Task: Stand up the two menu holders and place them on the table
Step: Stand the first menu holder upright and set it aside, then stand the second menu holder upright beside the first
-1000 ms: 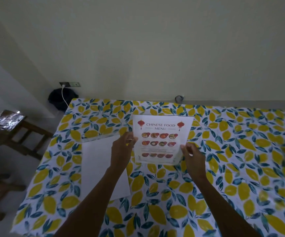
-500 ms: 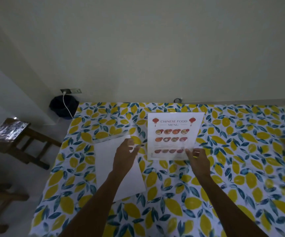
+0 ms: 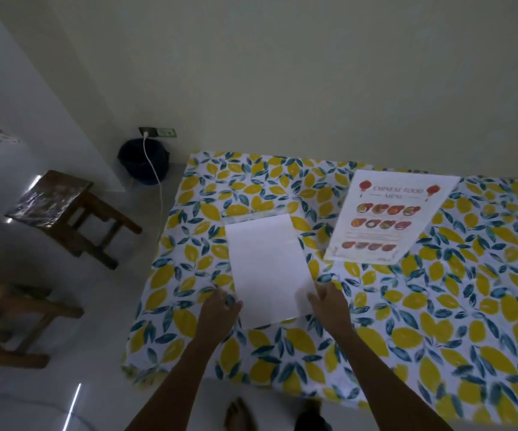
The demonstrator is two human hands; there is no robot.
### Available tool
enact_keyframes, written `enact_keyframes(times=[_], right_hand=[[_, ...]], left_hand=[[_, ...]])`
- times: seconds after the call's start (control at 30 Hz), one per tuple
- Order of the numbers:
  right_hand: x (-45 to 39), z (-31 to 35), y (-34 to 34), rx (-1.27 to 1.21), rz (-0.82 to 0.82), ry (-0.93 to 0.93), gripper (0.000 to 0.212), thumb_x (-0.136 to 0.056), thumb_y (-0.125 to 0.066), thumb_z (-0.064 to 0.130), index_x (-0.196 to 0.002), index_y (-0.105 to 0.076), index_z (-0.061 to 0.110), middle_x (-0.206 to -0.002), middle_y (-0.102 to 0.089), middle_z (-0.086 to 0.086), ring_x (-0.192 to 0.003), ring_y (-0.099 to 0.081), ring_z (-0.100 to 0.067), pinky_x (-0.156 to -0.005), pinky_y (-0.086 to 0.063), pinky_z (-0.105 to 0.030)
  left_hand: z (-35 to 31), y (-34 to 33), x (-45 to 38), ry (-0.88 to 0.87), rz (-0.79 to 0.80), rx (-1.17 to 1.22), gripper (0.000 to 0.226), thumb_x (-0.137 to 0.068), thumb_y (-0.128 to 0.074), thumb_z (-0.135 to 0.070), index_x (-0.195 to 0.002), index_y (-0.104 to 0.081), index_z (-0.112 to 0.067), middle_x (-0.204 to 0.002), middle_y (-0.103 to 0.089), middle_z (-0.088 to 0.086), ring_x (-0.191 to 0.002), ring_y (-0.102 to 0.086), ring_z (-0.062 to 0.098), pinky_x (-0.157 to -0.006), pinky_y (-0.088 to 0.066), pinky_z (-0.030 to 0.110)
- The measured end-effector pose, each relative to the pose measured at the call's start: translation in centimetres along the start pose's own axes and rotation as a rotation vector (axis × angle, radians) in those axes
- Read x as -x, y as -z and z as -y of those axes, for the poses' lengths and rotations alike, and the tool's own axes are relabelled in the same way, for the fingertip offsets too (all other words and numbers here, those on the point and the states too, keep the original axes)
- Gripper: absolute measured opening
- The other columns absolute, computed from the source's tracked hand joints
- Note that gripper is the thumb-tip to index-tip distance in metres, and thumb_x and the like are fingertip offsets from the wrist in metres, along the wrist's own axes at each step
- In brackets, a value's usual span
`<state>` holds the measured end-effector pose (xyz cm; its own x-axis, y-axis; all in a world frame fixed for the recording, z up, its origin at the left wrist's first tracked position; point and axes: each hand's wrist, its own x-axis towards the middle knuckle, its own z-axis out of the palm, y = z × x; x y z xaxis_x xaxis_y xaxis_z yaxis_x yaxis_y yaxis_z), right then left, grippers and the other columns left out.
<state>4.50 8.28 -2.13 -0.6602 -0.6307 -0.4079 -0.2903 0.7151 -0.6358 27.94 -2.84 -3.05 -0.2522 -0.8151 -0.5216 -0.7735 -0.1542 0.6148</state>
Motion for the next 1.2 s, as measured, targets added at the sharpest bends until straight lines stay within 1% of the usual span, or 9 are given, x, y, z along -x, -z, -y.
enact_keyframes(times=[0.1, 0.2, 0.33, 0.47, 0.6, 0.77, 0.97, 1.1, 1.2], right_hand=[[0.9, 0.3, -0.5, 0.016, 0.001, -0.038, 0.017, -0.08, -0.063, 0.031, -0.08, -0.052, 0.018, -0.067, -0.049, 0.009, -0.065, -0.053, -0.016, -0.058, -0.037, -0.027], [1.6, 0.3, -0.6, -0.017, 0.043, -0.107, 0.036, -0.087, -0.067, 0.025, -0.112, -0.051, 0.005, -0.091, -0.058, -0.001, -0.089, -0.058, -0.024, -0.072, -0.037, -0.029], [3.2, 0.2, 0.4, 0.016, 0.092, -0.104, 0.043, -0.088, -0.063, 0.024, -0.128, -0.05, 0.013, -0.123, -0.063, -0.011, -0.113, -0.059, -0.033, -0.078, -0.038, -0.03], [5.1, -0.4, 1.9, 0.014, 0.084, 0.015, 0.036, -0.088, -0.056, 0.015, -0.123, -0.057, 0.017, -0.123, -0.067, -0.009, -0.103, -0.063, -0.027, -0.078, -0.05, -0.035], [7.4, -0.1, 3.7, -0.07, 0.041, 0.14, 0.038, -0.091, -0.051, 0.006, -0.127, -0.061, 0.012, -0.129, -0.063, -0.009, -0.108, -0.061, -0.022, -0.083, -0.045, -0.027], [9.8, 0.4, 6.2, -0.134, -0.083, 0.326, 0.038, -0.09, -0.056, 0.0, -0.125, -0.063, 0.013, -0.125, -0.062, -0.008, -0.109, -0.062, -0.02, -0.086, -0.053, -0.03], [10.7, 1.5, 8.0, -0.184, -0.153, 0.458, 0.024, -0.095, -0.062, 0.017, -0.118, -0.068, 0.014, -0.118, -0.067, -0.006, -0.1, -0.065, -0.019, -0.093, -0.053, -0.034], [9.6, 3.4, 9.1, -0.166, -0.198, 0.542, 0.021, -0.097, -0.06, 0.025, -0.113, -0.071, 0.017, -0.106, -0.07, -0.006, -0.09, -0.064, -0.018, -0.085, -0.053, -0.032], [7.6, 5.4, 10.1, -0.145, -0.253, 0.57, 0.019, -0.096, -0.06, 0.026, -0.105, -0.073, 0.015, -0.094, -0.071, -0.008, -0.083, -0.064, -0.02, -0.077, -0.053, -0.035]], left_hand=[[-0.1, 0.0, 0.5, -0.038, -0.015, 0.012, 0.026, -0.087, -0.068, -0.035, -0.096, -0.052, -0.017, -0.083, -0.052, -0.005, -0.088, -0.058, 0.024, -0.074, -0.038, 0.029], [-0.3, -0.5, 0.8, -0.035, -0.016, 0.022, 0.044, -0.084, -0.072, -0.037, -0.113, -0.056, -0.009, -0.104, -0.064, 0.008, -0.099, -0.062, 0.028, -0.084, -0.046, 0.033], [-0.4, 0.3, 1.1, 0.055, -0.03, 0.11, 0.036, -0.08, -0.076, -0.034, -0.102, -0.056, -0.015, -0.102, -0.061, 0.005, -0.098, -0.062, 0.027, -0.081, -0.045, 0.032], [-0.8, 2.7, 2.5, 0.034, -0.154, 0.15, 0.019, -0.08, -0.074, -0.023, -0.087, -0.058, -0.017, -0.089, -0.063, 0.007, -0.08, -0.061, 0.025, -0.075, -0.048, 0.033], [-2.1, 4.5, 4.7, -0.115, -0.24, 0.111, 0.012, -0.079, -0.068, -0.019, -0.077, -0.056, -0.017, -0.073, -0.054, 0.0, -0.074, -0.054, 0.022, -0.071, -0.043, 0.031], [-2.6, 5.1, 6.5, -0.183, -0.367, 0.182, 0.021, -0.077, -0.063, -0.033, -0.089, -0.073, -0.019, -0.094, -0.074, 0.005, -0.087, -0.069, 0.026, -0.077, -0.058, 0.047], [-5.3, 5.7, 8.9, -0.254, -0.449, 0.21, 0.024, -0.084, -0.072, -0.017, -0.108, -0.074, -0.017, -0.091, -0.069, -0.009, -0.074, -0.061, -0.001, -0.062, -0.042, 0.009], [-6.6, 6.8, 8.6, -0.329, -0.491, 0.236, 0.024, -0.085, -0.072, -0.028, -0.105, -0.076, -0.016, -0.092, -0.076, 0.002, -0.077, -0.068, 0.008, -0.071, -0.056, 0.028], [-8.2, 7.8, 7.2, -0.386, -0.502, 0.187, 0.023, -0.086, -0.07, -0.035, -0.099, -0.077, -0.017, -0.089, -0.074, -0.003, -0.074, -0.063, -0.001, -0.069, -0.05, 0.019]])
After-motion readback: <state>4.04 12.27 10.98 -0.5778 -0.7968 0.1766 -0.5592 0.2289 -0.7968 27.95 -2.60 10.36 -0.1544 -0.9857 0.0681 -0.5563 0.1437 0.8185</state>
